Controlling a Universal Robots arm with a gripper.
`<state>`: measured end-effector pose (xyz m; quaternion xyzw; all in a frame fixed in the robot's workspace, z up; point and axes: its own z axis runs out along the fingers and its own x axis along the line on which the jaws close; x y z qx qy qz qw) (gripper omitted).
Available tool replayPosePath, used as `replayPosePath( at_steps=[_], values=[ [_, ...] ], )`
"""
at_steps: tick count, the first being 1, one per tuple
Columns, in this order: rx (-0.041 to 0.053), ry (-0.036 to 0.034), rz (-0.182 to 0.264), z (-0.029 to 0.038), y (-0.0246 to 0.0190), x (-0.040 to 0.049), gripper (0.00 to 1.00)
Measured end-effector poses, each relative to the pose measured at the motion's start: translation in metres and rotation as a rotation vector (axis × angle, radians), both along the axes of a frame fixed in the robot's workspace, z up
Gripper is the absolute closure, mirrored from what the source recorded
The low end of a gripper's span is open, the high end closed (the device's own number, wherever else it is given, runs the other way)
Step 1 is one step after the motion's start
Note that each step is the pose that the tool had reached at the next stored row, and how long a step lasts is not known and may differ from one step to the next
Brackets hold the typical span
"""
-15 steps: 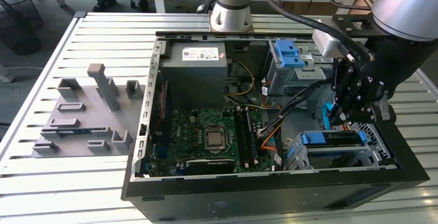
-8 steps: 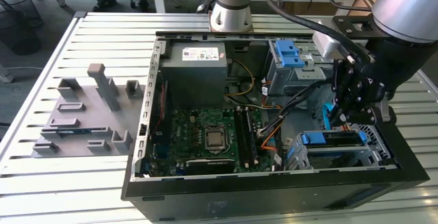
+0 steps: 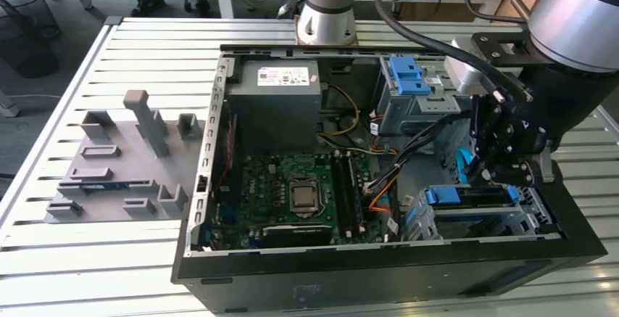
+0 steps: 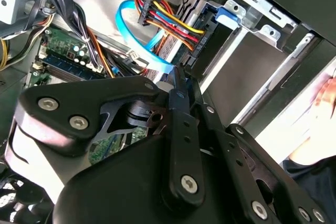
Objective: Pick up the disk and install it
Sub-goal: 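Insert the second disk wire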
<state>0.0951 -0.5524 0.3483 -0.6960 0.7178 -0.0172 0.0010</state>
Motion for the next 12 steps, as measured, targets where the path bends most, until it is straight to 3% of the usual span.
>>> replayPosePath(
  at_steps=[12],
  values=[
    [-0.0001,0.0,0.0,-0.0063,-0.002,0.0023,0.84]
  ],
)
